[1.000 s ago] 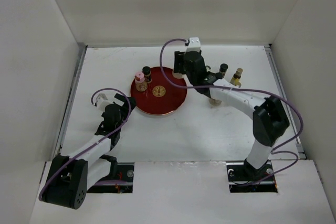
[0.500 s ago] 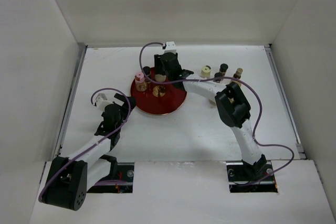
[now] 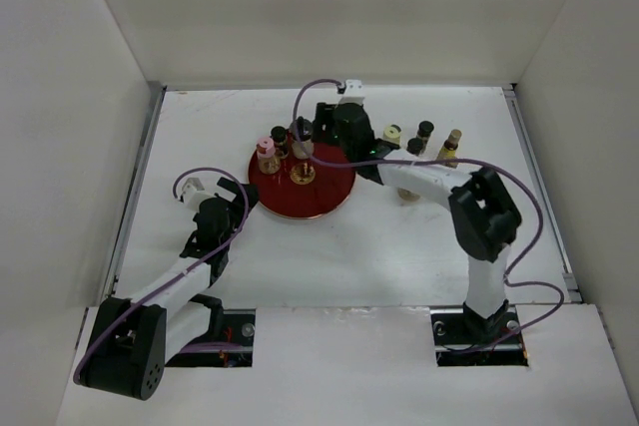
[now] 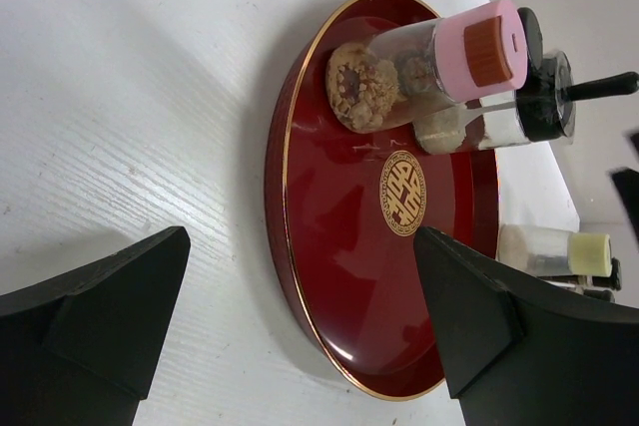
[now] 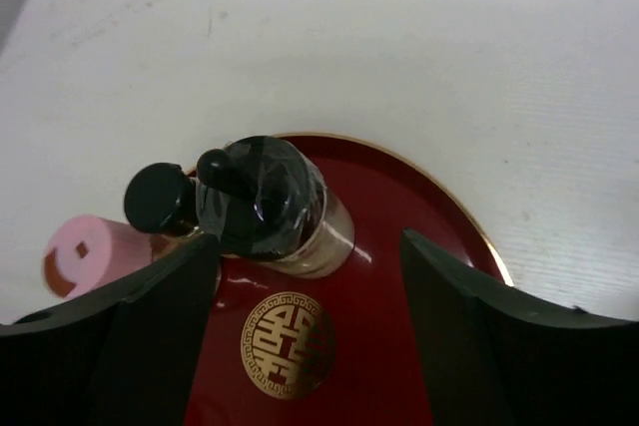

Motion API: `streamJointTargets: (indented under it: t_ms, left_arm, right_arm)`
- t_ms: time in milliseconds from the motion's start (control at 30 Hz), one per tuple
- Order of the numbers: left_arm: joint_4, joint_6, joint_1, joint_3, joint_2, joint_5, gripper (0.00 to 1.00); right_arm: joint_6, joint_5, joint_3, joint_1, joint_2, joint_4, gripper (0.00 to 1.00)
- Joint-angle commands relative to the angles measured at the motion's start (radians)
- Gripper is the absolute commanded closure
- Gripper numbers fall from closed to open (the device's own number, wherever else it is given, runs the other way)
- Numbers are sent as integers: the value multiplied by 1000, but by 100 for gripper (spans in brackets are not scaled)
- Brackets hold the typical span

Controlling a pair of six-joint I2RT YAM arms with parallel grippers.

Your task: Organize the condiment bottles

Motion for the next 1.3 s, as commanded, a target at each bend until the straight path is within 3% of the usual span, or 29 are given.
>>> streamJointTargets:
  t_ms: [0, 133, 200, 300, 467, 667, 1167, 1267]
  left_arm:
    - [42, -2, 6, 1, -15, -5, 0]
    - [40, 0, 3, 2, -24, -1, 0]
    - [45, 0, 1, -1, -19, -11, 0]
    - [43, -3, 1, 5, -3, -1, 0]
    - [42, 1, -2, 2, -15, -14, 0]
    - [45, 3, -7, 4, -13, -18, 0]
    - [48, 3, -5, 10, 16, -14, 0]
    - [48, 0, -4, 12, 21, 1, 0]
  right_arm:
    - [6, -4, -127, -58, -212, 142, 30]
    - [-19, 25, -282, -151, -333, 110, 64]
    - [-23, 42, -316, -198, -361, 78, 67]
    - [-46, 48, -311, -267, -352, -16, 60]
    - [-89, 36, -273, -325, -289, -60, 33]
    - [-146, -5, -225, -327, -228, -82, 23]
    - [-146, -40, -153, -322, -120, -141, 32]
    - [-133, -27, -156, -314, -117, -131, 45]
